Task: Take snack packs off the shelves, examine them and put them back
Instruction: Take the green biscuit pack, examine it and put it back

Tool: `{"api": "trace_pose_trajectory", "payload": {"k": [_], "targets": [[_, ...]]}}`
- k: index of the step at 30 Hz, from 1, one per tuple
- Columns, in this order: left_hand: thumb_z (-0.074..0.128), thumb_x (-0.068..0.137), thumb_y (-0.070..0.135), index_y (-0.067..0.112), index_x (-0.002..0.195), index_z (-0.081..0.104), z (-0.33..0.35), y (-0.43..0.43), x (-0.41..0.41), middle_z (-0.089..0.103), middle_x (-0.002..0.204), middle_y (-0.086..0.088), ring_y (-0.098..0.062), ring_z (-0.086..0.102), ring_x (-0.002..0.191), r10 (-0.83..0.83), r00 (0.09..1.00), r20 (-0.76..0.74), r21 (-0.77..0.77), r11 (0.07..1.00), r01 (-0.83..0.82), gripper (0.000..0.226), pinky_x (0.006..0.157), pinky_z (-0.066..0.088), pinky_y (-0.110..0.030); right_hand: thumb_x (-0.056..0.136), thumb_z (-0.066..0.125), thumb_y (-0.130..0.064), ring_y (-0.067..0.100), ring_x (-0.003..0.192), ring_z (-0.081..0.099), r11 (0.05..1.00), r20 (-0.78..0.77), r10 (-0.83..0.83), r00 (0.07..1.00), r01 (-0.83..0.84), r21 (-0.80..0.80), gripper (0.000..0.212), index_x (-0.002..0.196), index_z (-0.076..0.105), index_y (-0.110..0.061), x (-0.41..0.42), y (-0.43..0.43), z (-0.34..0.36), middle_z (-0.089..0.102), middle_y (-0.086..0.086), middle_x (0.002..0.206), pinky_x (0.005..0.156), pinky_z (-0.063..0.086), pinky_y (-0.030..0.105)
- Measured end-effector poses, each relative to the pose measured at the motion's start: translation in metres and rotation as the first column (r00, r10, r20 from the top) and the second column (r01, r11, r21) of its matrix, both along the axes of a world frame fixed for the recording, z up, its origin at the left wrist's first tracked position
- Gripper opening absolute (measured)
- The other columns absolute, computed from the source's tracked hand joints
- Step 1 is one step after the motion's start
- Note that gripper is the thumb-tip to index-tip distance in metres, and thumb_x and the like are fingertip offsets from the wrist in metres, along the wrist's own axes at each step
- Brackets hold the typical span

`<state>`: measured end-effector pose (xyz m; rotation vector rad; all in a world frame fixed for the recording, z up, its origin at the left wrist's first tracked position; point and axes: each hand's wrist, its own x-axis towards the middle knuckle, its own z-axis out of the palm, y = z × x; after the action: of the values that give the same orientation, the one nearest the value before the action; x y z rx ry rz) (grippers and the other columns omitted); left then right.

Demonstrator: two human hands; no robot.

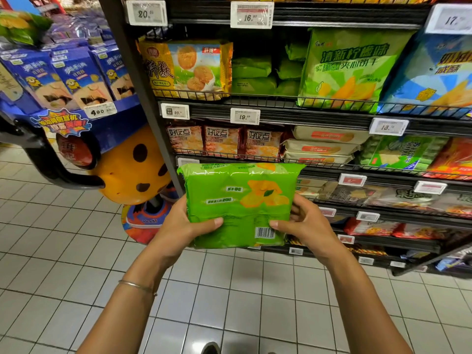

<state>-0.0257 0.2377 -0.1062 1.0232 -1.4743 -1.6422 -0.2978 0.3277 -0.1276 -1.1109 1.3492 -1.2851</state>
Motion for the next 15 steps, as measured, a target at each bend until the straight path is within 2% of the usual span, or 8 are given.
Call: {"api": "trace_pose_trajectory", "payload": {"k": [3, 5, 7, 10, 12, 15], "targets": [[0.081, 0.080, 0.032, 0.017, 0.135, 0.063, 0.000, 0.003, -0.006, 0.075, 0.129, -0.005, -0.024, 0.072, 0.118, 0.006, 0.999, -0.054, 0.108, 0.994, 0.000, 0.060, 0.095, 0.060, -0.040, 0.072, 0.088, -0.029, 0.018, 0.120, 0.069, 1.000, 0.011, 0.013, 1.000, -0.013, -0.015, 0.065, 0.132, 0.063, -0.032, -0.001, 0.000, 0.002, 0.074, -0.005, 0.127, 0.103, 0.052, 0.044], [0.075, 0.090, 0.034, 0.018, 0.134, 0.065, 0.002, 0.005, -0.012, 0.075, 0.129, -0.004, -0.022, 0.072, 0.117, 0.043, 0.996, -0.083, 0.164, 0.986, -0.029, 0.048, 0.092, 0.062, -0.038, 0.079, 0.082, -0.026, 0.017, 0.118, 0.070, 1.000, 0.033, 0.014, 0.999, -0.013, -0.008, 0.056, 0.131, 0.063, -0.031, 0.000, 0.000, 0.002, 0.074, -0.005, 0.126, 0.099, 0.056, 0.040], [0.070, 0.090, 0.035, 0.018, 0.135, 0.064, 0.003, 0.006, -0.016, 0.075, 0.128, -0.004, -0.023, 0.072, 0.117, 0.069, 0.994, -0.085, 0.189, 0.981, -0.052, 0.049, 0.091, 0.063, -0.037, 0.088, 0.075, -0.030, 0.013, 0.113, 0.072, 1.000, 0.077, -0.010, 0.997, 0.009, 0.011, 0.043, 0.130, 0.065, -0.028, 0.002, 0.000, 0.003, 0.075, -0.007, 0.123, 0.086, 0.060, 0.026], [0.076, 0.085, 0.026, 0.016, 0.138, 0.062, 0.002, 0.007, -0.018, 0.074, 0.129, -0.006, -0.025, 0.071, 0.119, 0.056, 0.996, -0.073, 0.189, 0.981, -0.042, 0.056, 0.097, 0.059, -0.044, 0.102, 0.060, -0.038, 0.002, 0.104, 0.072, 0.996, 0.098, -0.062, 0.993, 0.056, 0.068, 0.030, 0.129, 0.066, -0.029, 0.005, 0.000, 0.007, 0.076, -0.015, 0.116, 0.071, 0.055, 0.011], [0.069, 0.081, 0.026, 0.013, 0.138, 0.062, 0.000, 0.007, -0.018, 0.074, 0.129, -0.008, -0.027, 0.071, 0.119, 0.054, 0.997, -0.062, 0.186, 0.982, -0.041, 0.059, 0.101, 0.056, -0.047, 0.105, 0.054, -0.035, -0.001, 0.101, 0.072, 0.992, 0.101, -0.083, 0.991, 0.073, 0.100, 0.028, 0.129, 0.067, -0.028, 0.004, 0.000, 0.008, 0.076, -0.017, 0.114, 0.069, 0.053, 0.008], [0.068, 0.078, 0.022, 0.011, 0.138, 0.061, -0.004, 0.007, -0.019, 0.073, 0.130, -0.011, -0.031, 0.069, 0.121, 0.047, 0.998, -0.046, 0.176, 0.984, -0.038, 0.062, 0.103, 0.054, -0.050, 0.106, 0.054, -0.028, -0.002, 0.100, 0.072, 0.990, 0.105, -0.090, 0.990, 0.077, 0.117, 0.027, 0.128, 0.068, -0.025, -0.001, 0.002, 0.008, 0.077, -0.017, 0.113, 0.070, 0.052, 0.007]]}}
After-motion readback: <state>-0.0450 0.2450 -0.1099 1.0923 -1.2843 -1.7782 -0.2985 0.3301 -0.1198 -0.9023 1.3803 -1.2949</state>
